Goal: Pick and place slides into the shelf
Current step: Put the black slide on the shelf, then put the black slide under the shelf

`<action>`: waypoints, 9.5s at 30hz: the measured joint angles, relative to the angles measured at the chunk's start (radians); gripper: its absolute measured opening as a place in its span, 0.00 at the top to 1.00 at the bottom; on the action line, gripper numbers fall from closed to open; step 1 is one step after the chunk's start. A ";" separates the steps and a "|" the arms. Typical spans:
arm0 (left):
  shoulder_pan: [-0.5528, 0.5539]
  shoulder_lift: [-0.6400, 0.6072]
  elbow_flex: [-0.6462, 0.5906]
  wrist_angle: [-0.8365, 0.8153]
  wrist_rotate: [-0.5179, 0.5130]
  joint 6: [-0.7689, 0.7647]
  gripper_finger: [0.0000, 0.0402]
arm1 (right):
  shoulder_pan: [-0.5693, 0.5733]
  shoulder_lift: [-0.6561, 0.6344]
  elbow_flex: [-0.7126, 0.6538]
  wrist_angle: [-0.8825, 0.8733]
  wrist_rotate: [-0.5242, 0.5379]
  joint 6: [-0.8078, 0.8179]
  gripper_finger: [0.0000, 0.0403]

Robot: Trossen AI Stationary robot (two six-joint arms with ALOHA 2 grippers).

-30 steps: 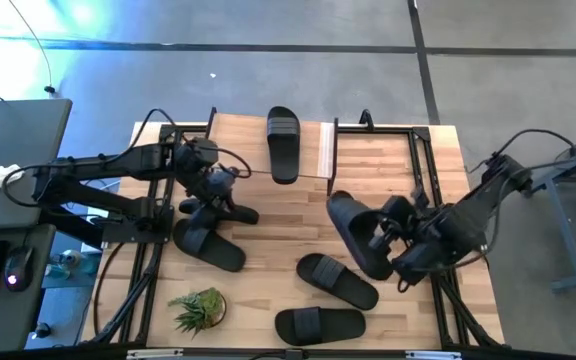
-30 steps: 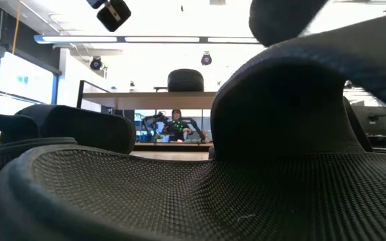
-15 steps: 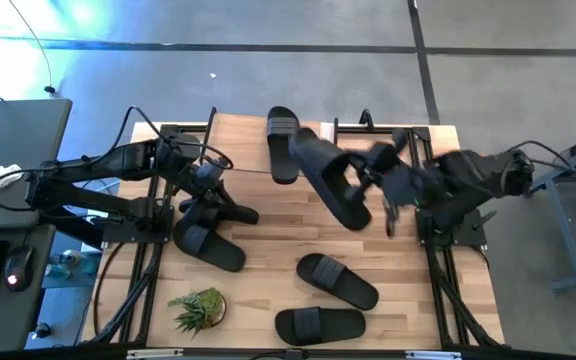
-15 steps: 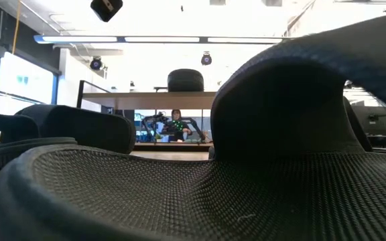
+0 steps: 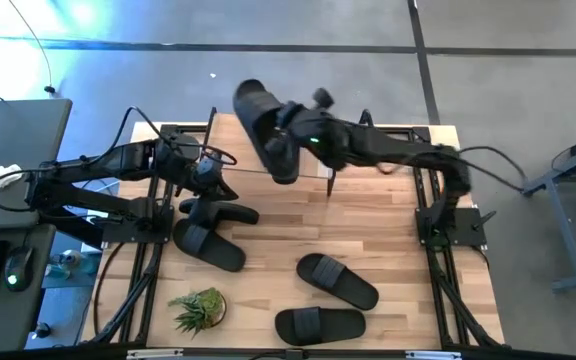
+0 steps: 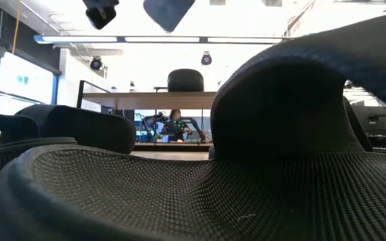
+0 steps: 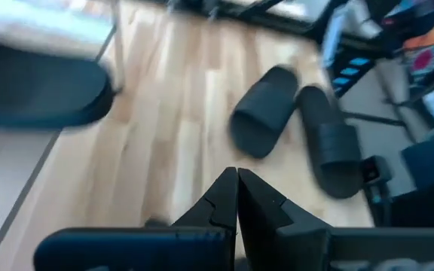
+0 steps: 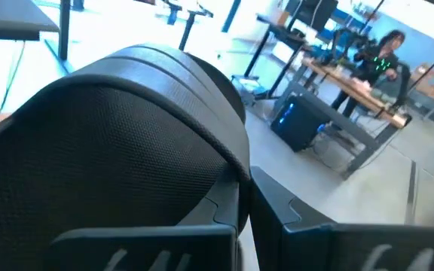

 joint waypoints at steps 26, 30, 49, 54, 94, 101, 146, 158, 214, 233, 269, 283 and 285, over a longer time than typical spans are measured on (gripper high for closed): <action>0.001 -0.044 0.000 -0.244 -0.374 -0.159 1.00 | -0.129 0.429 0.232 -0.030 -0.013 0.031 1.00; 0.001 -0.044 0.000 -0.244 -0.376 -0.157 1.00 | -0.128 0.430 0.232 -0.053 0.051 0.029 1.00; 0.001 -0.044 0.000 -0.244 -0.376 -0.146 1.00 | -0.078 0.430 0.232 -0.187 0.134 0.090 1.00; 0.001 -0.044 0.000 -0.244 -0.379 -0.146 1.00 | -0.070 0.430 0.232 -0.188 0.132 0.091 1.00; 0.150 0.033 0.000 -0.175 -0.558 -0.099 1.00 | -0.090 0.377 0.230 -0.261 -0.089 0.058 0.68; 0.361 0.066 0.000 -0.078 -0.338 -0.027 1.00 | -0.083 0.267 0.230 -0.320 -0.254 0.050 0.68; 0.558 0.272 -0.001 0.060 -0.068 0.045 1.00 | -0.260 0.125 0.230 -0.666 -0.875 0.086 1.00; 0.558 0.272 0.000 0.095 -0.038 0.053 1.00 | -0.040 0.102 0.230 -0.404 -0.785 0.072 1.00; 0.558 0.351 0.000 0.117 -0.069 0.030 1.00 | -0.302 -0.278 -0.817 0.084 -0.803 0.339 1.00; 0.558 0.351 0.000 0.150 -0.096 0.031 1.00 | -0.299 -0.253 -0.817 0.088 -0.850 0.313 1.00; 0.326 0.177 0.216 -0.213 -0.128 -0.039 1.00 | -0.132 -0.655 -0.817 -0.274 -0.742 0.421 1.00; -0.099 0.057 0.216 -0.211 -0.220 -0.054 1.00 | 0.103 -0.737 -0.817 -0.407 -0.852 0.546 1.00; -0.166 0.057 0.216 -0.212 -0.291 -0.054 1.00 | 0.144 -0.746 -0.817 -0.433 -0.846 0.586 1.00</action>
